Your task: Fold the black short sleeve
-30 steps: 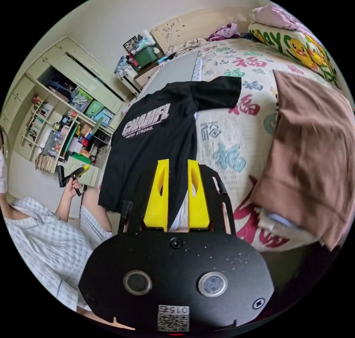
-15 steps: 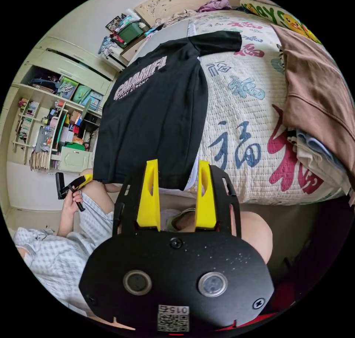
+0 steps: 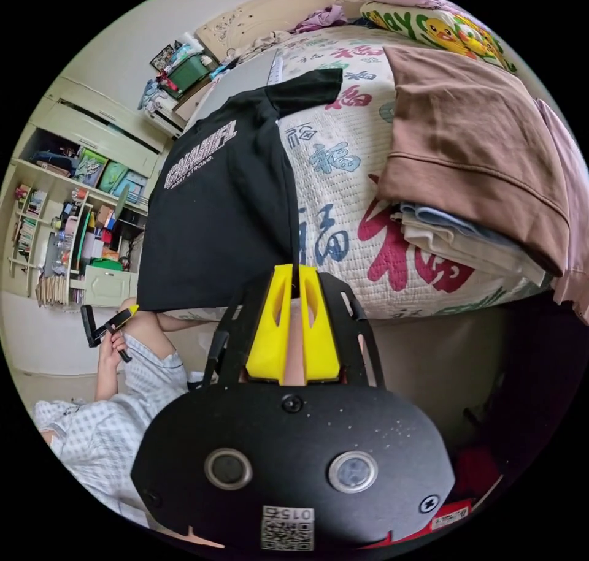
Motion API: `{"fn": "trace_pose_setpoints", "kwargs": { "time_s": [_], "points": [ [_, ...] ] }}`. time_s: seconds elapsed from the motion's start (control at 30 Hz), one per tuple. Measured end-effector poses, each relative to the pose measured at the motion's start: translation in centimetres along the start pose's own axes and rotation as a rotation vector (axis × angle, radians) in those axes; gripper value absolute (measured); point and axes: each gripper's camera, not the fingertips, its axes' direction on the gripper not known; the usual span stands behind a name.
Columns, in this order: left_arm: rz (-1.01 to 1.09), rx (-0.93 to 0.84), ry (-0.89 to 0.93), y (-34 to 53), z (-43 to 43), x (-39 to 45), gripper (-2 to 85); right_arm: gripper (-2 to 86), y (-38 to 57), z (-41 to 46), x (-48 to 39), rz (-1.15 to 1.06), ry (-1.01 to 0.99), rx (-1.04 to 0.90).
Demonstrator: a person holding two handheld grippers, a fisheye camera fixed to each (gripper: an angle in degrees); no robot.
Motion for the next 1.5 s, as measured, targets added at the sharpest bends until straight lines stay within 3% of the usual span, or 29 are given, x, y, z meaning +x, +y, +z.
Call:
{"fn": "trace_pose_setpoints", "kwargs": {
  "time_s": [0.2,0.33,0.47,0.77,1.0,1.13,1.33,1.5],
  "points": [
    [-0.027,-0.003,0.020,0.2,-0.3,-0.6,1.2,0.6,-0.4,0.5,-1.1,-0.042,0.098,-0.038],
    [-0.038,-0.022,0.036,0.2,-0.4,-1.0,5.6,0.5,0.0,0.6,-0.3,0.008,0.055,-0.023],
    [-0.035,-0.163,0.078,0.0,0.8,-1.3,9.8,0.5,0.4,0.2,0.8,0.055,-0.009,-0.001],
    [-0.360,0.114,0.189,1.7,-2.7,-6.9,6.1,0.5,-0.2,0.7,-0.3,0.033,0.039,-0.055],
    [-0.236,-0.068,0.077,-1.3,0.6,-3.9,8.4,0.5,-0.6,1.3,-0.9,0.027,0.049,-0.092],
    [-0.259,-0.103,0.132,-1.9,2.6,-4.0,7.3,0.5,-0.7,1.6,-1.5,0.014,0.069,-0.106],
    [-0.242,-0.064,0.122,-1.1,0.3,-3.2,1.1,0.5,-0.6,1.7,-2.1,0.003,0.091,-0.115],
    [-0.181,0.086,0.097,0.5,-7.8,-3.4,-0.5,0.5,0.6,-1.2,-3.3,-0.031,0.005,-0.032]
  ]
}}
